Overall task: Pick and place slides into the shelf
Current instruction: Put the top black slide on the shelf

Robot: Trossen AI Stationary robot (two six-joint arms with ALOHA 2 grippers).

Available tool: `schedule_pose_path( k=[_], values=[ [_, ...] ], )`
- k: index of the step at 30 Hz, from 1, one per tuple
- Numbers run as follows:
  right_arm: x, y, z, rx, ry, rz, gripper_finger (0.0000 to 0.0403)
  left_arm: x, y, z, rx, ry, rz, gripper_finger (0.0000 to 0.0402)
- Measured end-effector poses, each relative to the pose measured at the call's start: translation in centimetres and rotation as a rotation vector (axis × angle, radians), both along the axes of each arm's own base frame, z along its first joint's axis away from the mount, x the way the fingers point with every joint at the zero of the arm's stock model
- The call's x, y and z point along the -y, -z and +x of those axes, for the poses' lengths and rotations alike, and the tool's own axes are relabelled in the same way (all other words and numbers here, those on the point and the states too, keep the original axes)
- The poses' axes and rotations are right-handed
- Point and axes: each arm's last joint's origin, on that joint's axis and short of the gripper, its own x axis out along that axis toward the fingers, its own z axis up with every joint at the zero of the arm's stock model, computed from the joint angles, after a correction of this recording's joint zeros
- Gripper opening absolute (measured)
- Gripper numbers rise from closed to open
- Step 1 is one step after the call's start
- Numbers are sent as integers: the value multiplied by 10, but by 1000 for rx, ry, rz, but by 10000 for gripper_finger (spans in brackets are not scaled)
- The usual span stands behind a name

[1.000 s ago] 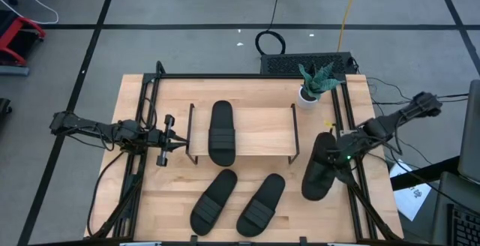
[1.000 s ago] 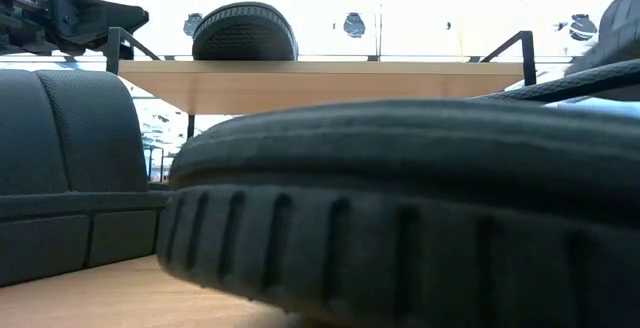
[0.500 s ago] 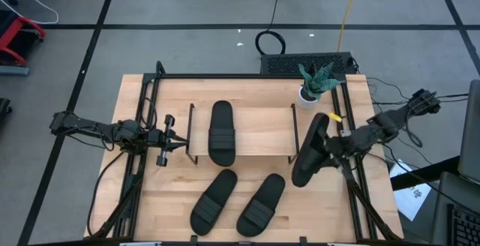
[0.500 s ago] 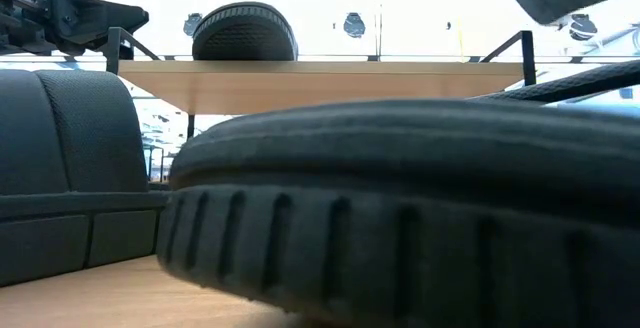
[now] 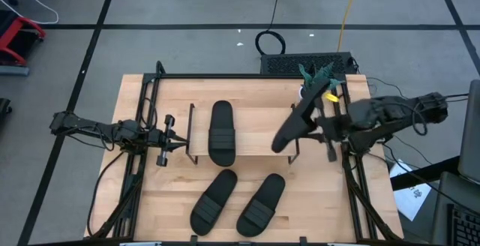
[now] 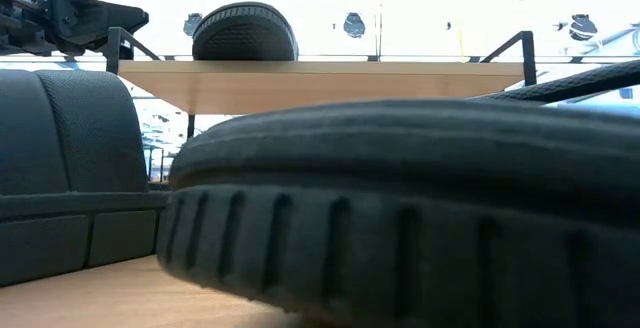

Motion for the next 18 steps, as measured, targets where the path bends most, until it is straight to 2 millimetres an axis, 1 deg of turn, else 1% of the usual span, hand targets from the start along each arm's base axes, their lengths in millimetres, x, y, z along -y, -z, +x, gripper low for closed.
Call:
schedule_pose_path(
  k=[3,6,7,11,16,18],
  values=[
    [7,-15,20,-64,12,-94,2,0,0,0,-5,0,1,33],
    [22,-27,38,-186,73,-141,2,0,0,0,-5,0,0,33],
    [28,-30,44,-231,80,-133,2,0,0,0,-5,0,0,33],
    [50,-36,64,-397,30,0,2,0,1,0,-5,0,-2,33],
    [73,-45,85,-516,70,97,2,0,2,0,-20,0,7,33],
    [79,-46,93,-570,58,151,2,0,3,0,-25,-2,23,33]
  ],
)
